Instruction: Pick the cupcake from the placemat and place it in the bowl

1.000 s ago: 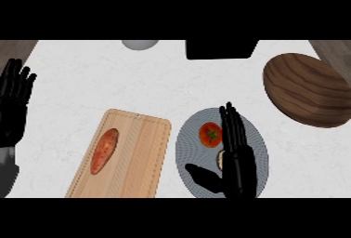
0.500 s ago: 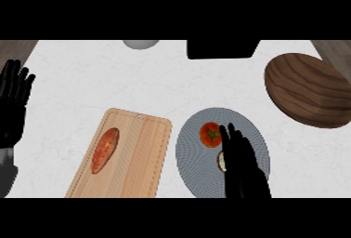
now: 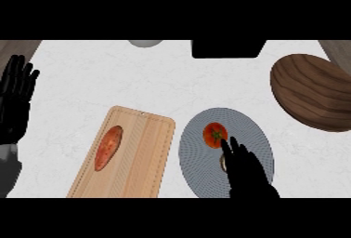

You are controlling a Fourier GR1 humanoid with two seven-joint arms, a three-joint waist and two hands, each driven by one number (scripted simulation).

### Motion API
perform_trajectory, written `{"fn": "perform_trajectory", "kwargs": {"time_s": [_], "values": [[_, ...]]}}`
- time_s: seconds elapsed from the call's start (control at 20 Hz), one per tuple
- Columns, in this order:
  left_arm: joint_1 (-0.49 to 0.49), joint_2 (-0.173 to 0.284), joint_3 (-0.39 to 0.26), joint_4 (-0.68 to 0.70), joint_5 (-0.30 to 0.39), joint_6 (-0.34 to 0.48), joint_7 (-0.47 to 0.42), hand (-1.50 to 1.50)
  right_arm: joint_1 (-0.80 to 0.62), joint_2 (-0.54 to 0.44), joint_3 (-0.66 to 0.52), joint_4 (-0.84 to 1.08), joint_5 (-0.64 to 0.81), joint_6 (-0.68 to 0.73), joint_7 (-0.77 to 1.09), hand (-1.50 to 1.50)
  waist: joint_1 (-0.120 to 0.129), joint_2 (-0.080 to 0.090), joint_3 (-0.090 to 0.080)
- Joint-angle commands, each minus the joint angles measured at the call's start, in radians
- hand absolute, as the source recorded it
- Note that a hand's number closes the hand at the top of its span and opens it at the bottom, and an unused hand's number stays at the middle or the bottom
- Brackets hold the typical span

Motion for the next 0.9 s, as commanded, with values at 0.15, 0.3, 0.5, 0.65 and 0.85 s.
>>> {"fn": "perform_trajectory", "kwargs": {"time_s": [0.15,0.3,0.5,0.65,0.85], "values": [[-0.049,-0.053,-0.014,0.049,-0.042,0.012,-0.014,0.0,0.006,0.031,-0.075,0.005,-0.043,0.159,0.104,-1.5,0.002,0.004,0.002],[0.0,-0.016,0.01,-0.032,-0.012,-0.016,0.049,0.0,0.011,0.027,-0.126,0.035,-0.044,0.15,0.072,-1.5,0.014,0.002,0.003],[-0.059,-0.044,0.03,0.063,-0.033,-0.034,0.013,0.0,-0.036,0.031,-0.152,0.098,-0.093,0.112,0.083,-1.5,0.007,0.005,0.002],[0.033,-0.065,0.031,0.044,-0.047,-0.066,-0.056,0.0,0.0,0.031,-0.168,0.207,-0.049,0.008,0.006,-1.5,0.011,0.003,0.002],[0.026,-0.061,0.036,-0.098,-0.074,-0.009,0.063,0.0,0.065,0.025,-0.185,0.209,-0.013,0.003,-0.049,-1.5,0.011,0.0,0.003]]}}
